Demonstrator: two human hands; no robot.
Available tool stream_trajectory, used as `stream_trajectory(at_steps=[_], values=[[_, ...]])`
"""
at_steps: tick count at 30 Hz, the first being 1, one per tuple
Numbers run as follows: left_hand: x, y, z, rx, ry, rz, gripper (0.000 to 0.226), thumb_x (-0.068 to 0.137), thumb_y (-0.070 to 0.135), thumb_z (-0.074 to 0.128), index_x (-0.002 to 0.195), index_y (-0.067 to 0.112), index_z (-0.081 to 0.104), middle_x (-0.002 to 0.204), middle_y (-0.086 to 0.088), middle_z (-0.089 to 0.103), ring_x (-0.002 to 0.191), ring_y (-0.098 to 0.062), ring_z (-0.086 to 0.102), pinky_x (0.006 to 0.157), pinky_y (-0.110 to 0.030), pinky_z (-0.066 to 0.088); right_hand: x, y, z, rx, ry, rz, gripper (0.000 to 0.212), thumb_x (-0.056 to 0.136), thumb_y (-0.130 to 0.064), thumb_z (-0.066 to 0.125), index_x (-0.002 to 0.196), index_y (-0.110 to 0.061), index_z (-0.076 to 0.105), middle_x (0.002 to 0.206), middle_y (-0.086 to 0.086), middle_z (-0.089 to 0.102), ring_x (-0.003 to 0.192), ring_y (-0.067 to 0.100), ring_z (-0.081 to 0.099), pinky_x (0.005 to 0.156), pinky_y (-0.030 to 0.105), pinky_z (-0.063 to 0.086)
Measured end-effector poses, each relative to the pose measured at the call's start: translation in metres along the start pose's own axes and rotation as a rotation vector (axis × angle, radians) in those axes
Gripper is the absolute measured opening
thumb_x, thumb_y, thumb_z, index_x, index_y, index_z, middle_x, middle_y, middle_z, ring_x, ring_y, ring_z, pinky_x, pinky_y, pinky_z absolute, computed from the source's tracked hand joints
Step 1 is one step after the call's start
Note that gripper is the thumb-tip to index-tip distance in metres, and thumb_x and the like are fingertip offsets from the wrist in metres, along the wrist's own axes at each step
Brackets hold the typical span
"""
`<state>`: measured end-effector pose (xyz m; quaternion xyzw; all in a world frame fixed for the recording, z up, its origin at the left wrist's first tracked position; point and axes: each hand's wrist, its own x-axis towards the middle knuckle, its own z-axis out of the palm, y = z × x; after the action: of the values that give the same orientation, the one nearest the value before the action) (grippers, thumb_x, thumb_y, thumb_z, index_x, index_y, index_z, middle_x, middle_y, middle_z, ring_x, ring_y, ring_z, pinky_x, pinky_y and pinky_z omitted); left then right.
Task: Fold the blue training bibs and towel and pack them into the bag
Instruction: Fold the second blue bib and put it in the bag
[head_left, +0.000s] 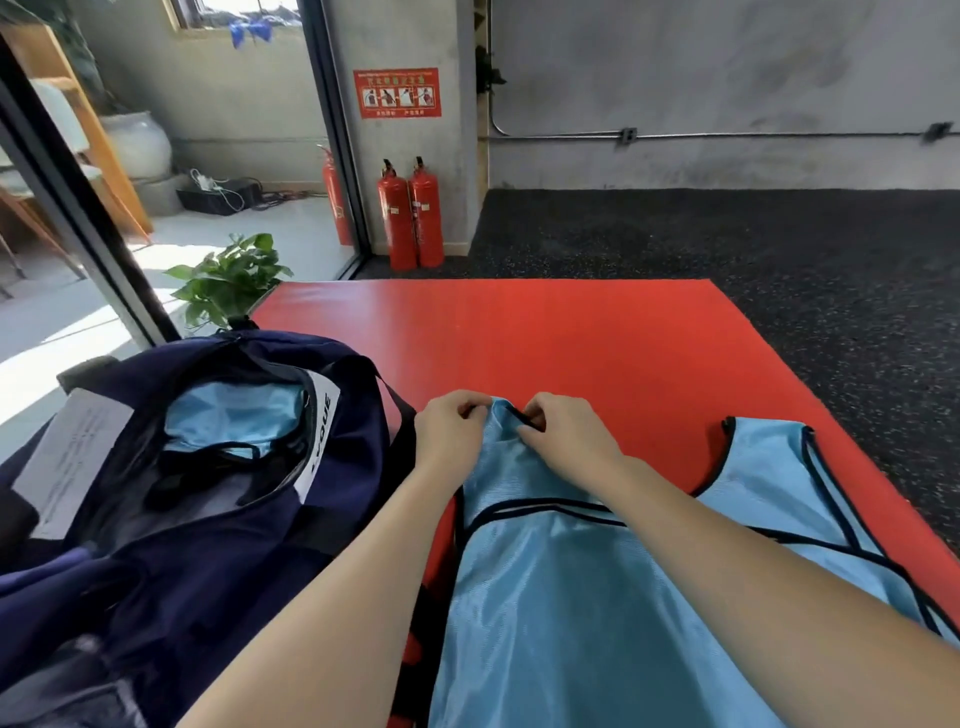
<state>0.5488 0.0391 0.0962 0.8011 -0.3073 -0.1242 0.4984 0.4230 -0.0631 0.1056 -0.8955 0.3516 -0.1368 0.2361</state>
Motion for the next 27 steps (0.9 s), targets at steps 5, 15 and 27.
stream_trajectory(at_steps=[5,15,27], values=[[0.004,0.003,0.005,-0.153,0.028,-0.051,0.024,0.091,0.012,0.062,0.09,0.029,0.079,0.082,0.015,0.074,0.07,-0.004,0.063,0.066,-0.02,0.048,0.015,-0.006,0.006,0.066,0.017,0.011,0.013,0.093,-0.029,0.062,0.098,-0.02,0.071,0.091,-0.002,0.07,0.085,0.019,0.064,0.074,0.038,0.055],[0.005,0.01,-0.008,-0.551,0.074,-0.12,0.029,0.093,0.002,0.061,0.105,0.024,0.074,0.102,0.011,0.074,0.086,0.007,0.065,0.073,-0.007,0.047,0.004,-0.009,-0.015,0.926,0.152,0.105,0.03,0.09,0.0,0.062,0.105,-0.024,0.074,0.099,-0.004,0.076,0.088,0.004,0.068,0.079,0.022,0.053],[-0.005,-0.006,-0.003,0.387,-0.074,0.096,0.033,0.097,0.022,0.054,0.127,0.031,0.065,0.136,0.001,0.053,0.126,-0.024,0.047,0.098,-0.031,0.037,-0.009,0.024,-0.024,0.196,-0.059,0.023,0.057,0.092,-0.022,0.066,0.145,-0.023,0.047,0.139,-0.002,0.057,0.129,0.016,0.052,0.106,0.032,0.042]])
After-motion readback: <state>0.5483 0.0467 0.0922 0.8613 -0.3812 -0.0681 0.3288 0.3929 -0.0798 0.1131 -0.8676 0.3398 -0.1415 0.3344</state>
